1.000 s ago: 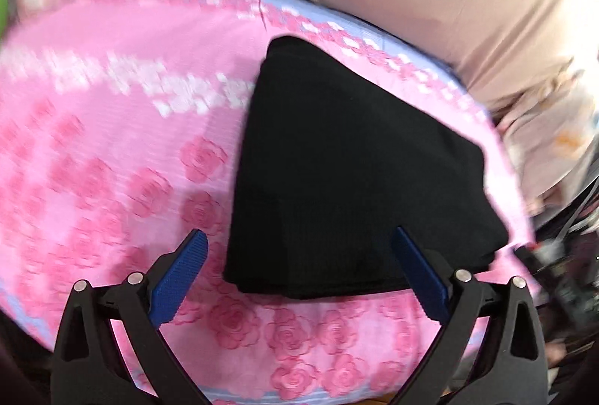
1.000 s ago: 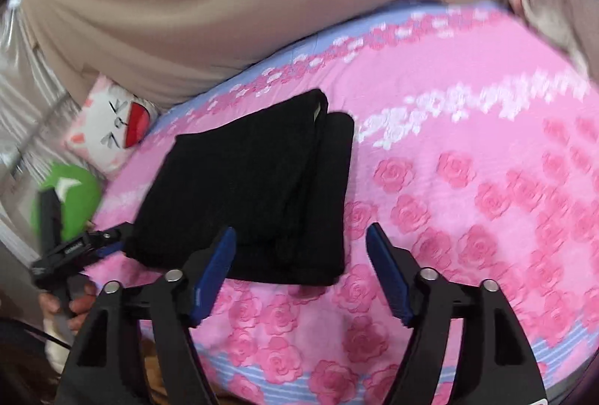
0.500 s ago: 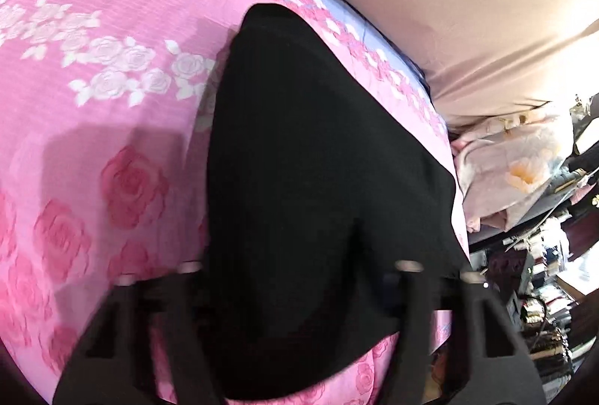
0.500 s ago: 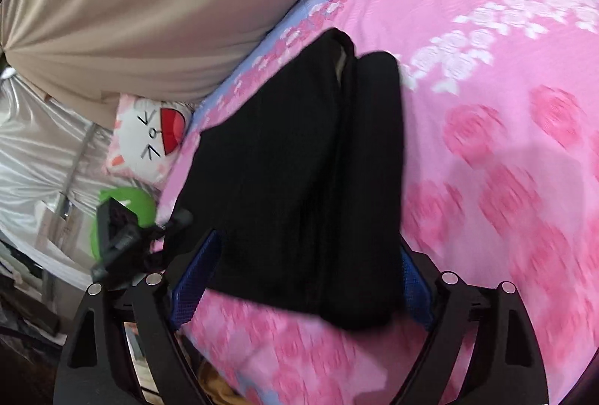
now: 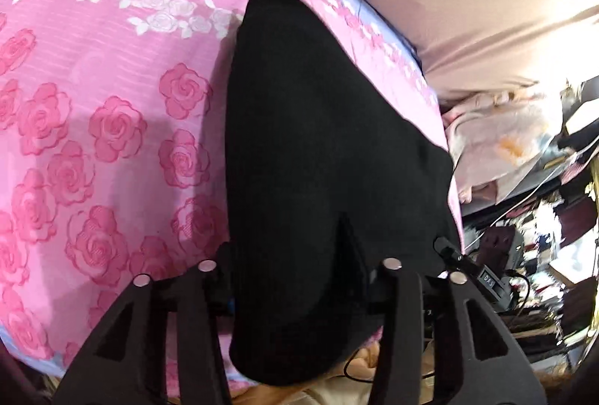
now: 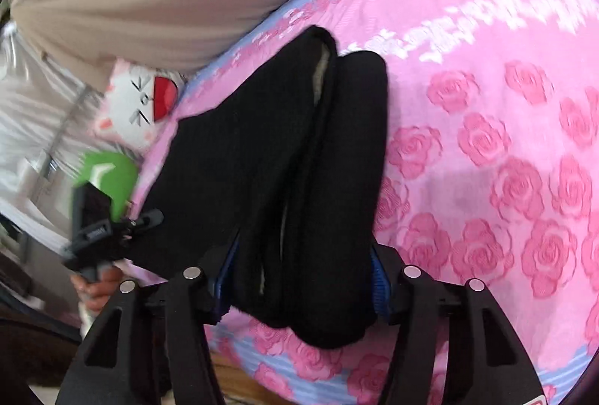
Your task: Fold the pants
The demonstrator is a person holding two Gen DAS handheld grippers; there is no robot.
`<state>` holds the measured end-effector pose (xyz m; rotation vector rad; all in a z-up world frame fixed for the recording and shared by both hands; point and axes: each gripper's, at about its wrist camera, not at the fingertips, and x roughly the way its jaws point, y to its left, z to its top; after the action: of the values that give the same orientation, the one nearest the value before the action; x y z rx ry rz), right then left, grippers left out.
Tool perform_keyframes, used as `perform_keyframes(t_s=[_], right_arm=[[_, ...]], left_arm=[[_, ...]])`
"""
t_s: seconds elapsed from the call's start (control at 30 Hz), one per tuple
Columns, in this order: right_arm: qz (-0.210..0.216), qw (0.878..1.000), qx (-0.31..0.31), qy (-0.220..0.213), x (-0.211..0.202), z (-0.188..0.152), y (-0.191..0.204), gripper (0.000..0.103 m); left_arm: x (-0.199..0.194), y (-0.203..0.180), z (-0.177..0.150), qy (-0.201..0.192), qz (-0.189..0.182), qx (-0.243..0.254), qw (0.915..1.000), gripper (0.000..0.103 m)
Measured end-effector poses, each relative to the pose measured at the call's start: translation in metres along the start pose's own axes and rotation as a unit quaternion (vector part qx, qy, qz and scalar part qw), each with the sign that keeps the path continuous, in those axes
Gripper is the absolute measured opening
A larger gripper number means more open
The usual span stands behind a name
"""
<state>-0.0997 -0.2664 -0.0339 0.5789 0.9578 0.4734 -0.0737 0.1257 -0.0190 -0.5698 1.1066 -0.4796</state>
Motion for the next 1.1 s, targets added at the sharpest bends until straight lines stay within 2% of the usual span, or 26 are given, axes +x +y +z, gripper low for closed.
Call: perform_keyframes(t_s=[0.13,0.23,0.27,0.3,0.37,0.4,0.43,0.47,0.57,0.6,0.63,0.67,0.8,0.87,0.9,0.97,1.0,1.03,1.07,1.1], right_arm=[[-0.003,0.999,0.002,-0.039,-0.014,0.027,-0.004,0.062],[-0.003,0.997,0.039,-0.071,-0.019,0.052,-0.027,0.061],[-0.022,0.995,0.047,-0.080,-0.020,0.055,-0.031,0.058],[-0.065,0.993,0.038,-0.089,-0.021,0.057,-0.032,0.056],[-0.128,0.988,-0.006,-0.085,-0.019,0.054,-0.021,0.050],[-0.128,0.988,-0.025,-0.079,-0.017,0.050,-0.014,0.050],[-0.121,0.990,-0.036,-0.071,-0.014,0.046,-0.008,0.050],[-0.117,0.990,-0.043,-0.064,-0.010,0.042,-0.002,0.050],[-0.110,0.991,-0.062,-0.048,0.000,0.036,0.009,0.050],[-0.101,0.992,-0.062,-0.044,0.005,0.037,0.009,0.050],[-0.094,0.993,-0.059,-0.044,0.005,0.039,0.003,0.048],[-0.088,0.994,-0.055,-0.043,0.008,0.040,-0.001,0.022],[-0.078,0.992,-0.073,-0.061,-0.006,0.038,0.009,0.016],[-0.086,0.992,-0.076,-0.060,-0.004,0.035,0.006,0.017],[-0.105,0.991,-0.069,-0.050,0.005,0.034,-0.002,0.019],[-0.093,0.993,-0.049,-0.048,0.006,0.034,-0.011,0.028],[-0.087,0.994,-0.037,-0.051,-0.004,0.036,-0.008,0.029],[-0.090,0.993,-0.037,-0.067,-0.015,0.036,-0.001,0.034],[-0.090,0.992,-0.043,-0.083,-0.025,0.035,0.004,0.051],[-0.090,0.989,-0.053,-0.107,-0.038,0.033,0.013,0.060]], left_arm=[[-0.008,-0.016,0.008,-0.030,0.041,0.035,0.9981,0.058],[-0.003,-0.016,0.013,-0.040,0.083,0.031,0.9953,0.059],[-0.006,-0.018,0.013,-0.049,0.092,0.029,0.9941,0.059],[-0.011,-0.022,0.012,-0.062,0.103,0.035,0.9922,0.059],[-0.025,-0.042,0.007,-0.100,0.145,0.077,0.9815,0.060],[-0.028,-0.056,0.004,-0.116,0.165,0.106,0.9736,0.063],[-0.029,-0.064,0.002,-0.124,0.178,0.126,0.9681,0.074],[-0.026,-0.076,-0.001,-0.134,0.195,0.152,0.9597,0.081],[-0.003,-0.095,-0.001,-0.129,0.235,0.196,0.9432,0.082],[0.007,-0.095,0.000,-0.122,0.243,0.197,0.9420,0.082],[0.013,-0.095,0.001,-0.116,0.244,0.195,0.9427,0.082],[0.022,-0.093,0.002,-0.107,0.244,0.192,0.9446,0.082],[0.033,-0.090,-0.004,-0.106,0.270,0.191,0.9379,0.082],[0.036,-0.087,-0.007,-0.105,0.275,0.194,0.9358,0.084],[0.038,-0.086,-0.008,-0.105,0.278,0.195,0.9347,0.084],[0.040,-0.087,-0.009,-0.105,0.287,0.199,0.9313,0.085],[0.041,-0.088,-0.009,-0.106,0.289,0.199,0.9303,0.085],[0.040,-0.088,-0.009,-0.106,0.290,0.198,0.9302,0.086],[0.040,-0.088,-0.009,-0.106,0.289,0.196,0.9309,0.086],[0.039,-0.088,-0.009,-0.106,0.289,0.193,0.9317,0.086]])
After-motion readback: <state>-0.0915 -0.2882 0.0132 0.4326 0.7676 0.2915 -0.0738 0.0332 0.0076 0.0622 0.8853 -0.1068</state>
